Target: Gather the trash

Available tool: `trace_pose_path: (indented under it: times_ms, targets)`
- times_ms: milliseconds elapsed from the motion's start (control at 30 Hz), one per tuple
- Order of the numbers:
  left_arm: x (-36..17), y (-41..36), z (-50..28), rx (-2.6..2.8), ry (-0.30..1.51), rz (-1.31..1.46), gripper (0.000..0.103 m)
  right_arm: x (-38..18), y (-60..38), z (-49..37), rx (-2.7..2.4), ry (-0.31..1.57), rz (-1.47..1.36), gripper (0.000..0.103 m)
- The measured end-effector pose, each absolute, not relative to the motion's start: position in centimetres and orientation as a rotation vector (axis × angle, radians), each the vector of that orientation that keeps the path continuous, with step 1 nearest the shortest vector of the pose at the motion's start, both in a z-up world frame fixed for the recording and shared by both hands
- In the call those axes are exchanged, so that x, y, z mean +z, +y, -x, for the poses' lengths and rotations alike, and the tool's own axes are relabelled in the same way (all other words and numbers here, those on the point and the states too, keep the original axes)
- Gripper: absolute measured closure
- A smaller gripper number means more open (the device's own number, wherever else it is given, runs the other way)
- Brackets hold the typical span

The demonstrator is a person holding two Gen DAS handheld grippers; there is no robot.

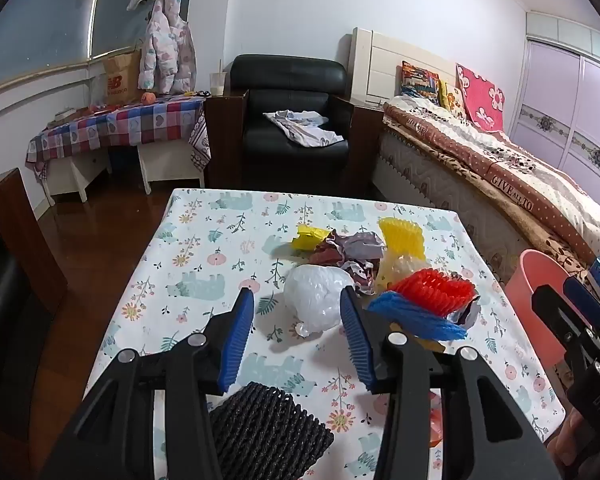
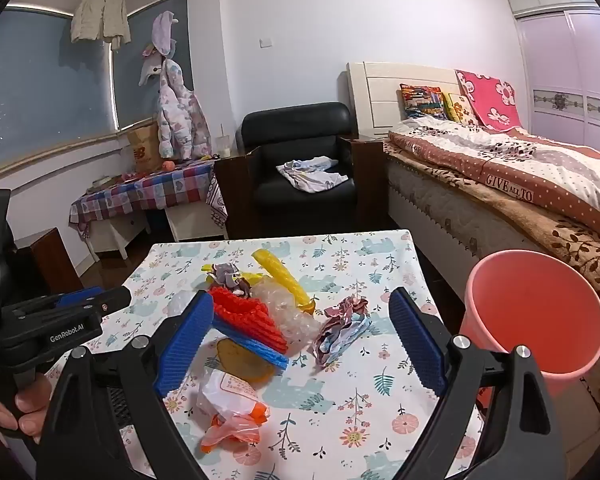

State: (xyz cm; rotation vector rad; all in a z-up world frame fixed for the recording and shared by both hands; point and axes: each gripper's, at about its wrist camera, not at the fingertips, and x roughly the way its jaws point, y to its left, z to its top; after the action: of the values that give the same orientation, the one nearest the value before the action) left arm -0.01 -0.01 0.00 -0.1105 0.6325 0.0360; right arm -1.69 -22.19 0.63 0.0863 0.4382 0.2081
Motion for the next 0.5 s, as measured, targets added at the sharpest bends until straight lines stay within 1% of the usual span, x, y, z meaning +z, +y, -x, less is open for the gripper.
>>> trace_pose_path:
  times_ms: [500]
  targets:
    - [-0.03,0.00,-0.05,0.036,0.643,0.111,0.059,0.78,-22.24,1.79,0.206,0.433,-0.087,0.013]
